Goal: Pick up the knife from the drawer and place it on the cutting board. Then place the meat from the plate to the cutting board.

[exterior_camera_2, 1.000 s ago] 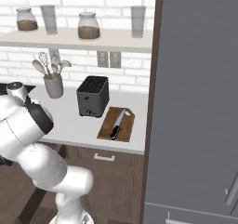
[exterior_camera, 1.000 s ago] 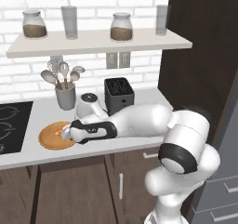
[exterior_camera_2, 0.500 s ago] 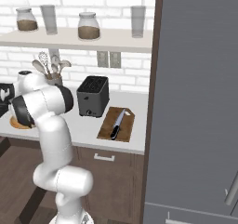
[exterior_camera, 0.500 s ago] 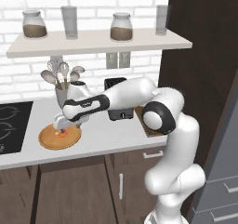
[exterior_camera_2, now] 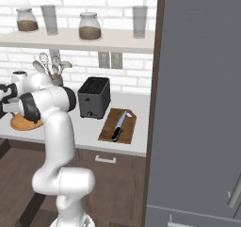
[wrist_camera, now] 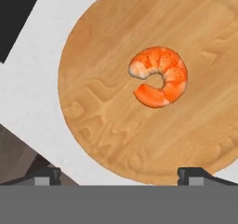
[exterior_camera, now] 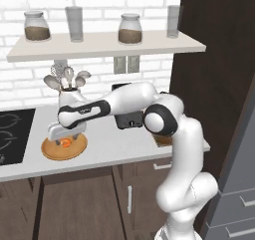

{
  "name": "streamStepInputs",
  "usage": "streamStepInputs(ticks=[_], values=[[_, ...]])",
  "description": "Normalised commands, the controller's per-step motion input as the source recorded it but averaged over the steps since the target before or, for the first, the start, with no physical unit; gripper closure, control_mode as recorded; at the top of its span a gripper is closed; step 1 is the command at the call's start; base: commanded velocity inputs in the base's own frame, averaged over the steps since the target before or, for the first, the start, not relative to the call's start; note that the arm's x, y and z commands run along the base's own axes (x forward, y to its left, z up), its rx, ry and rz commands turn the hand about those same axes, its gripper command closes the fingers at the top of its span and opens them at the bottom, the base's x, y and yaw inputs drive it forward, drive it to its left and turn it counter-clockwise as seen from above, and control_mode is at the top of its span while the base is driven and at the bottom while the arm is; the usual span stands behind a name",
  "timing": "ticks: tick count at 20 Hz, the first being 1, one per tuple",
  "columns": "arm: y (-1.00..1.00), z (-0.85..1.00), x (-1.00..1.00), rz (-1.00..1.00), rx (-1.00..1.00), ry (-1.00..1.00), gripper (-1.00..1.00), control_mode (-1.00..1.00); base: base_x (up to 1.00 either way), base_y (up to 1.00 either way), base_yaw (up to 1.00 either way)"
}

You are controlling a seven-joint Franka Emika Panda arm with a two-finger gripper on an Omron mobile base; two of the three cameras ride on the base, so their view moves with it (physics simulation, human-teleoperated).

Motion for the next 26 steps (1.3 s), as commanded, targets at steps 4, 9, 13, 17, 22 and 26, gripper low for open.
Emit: streamStepInputs(ticks=[4, 9, 13, 17, 22, 26], values=[[0.06, -0.29, 0.08, 0.0, -0.09, 0.02, -1.0, -1.0, 0.0, 0.0, 0.0], [0.0, -0.25, 0.18, -0.04, -0.08, 0.04, -1.0, -1.0, 0.0, 0.0, 0.0], [0.0, 0.0, 0.36, -0.07, -0.05, 0.14, -1.0, -1.0, 0.0, 0.0, 0.0], [-0.01, 0.0, 0.35, -0.07, -0.03, 0.17, -1.0, -1.0, 0.0, 0.0, 0.0], [-0.01, -0.28, 0.08, -0.07, 0.0, 0.01, -1.0, -1.0, 0.0, 0.0, 0.0], [0.05, -0.35, 0.01, -0.06, -0.01, -0.16, -1.0, -1.0, 0.0, 0.0, 0.0]])
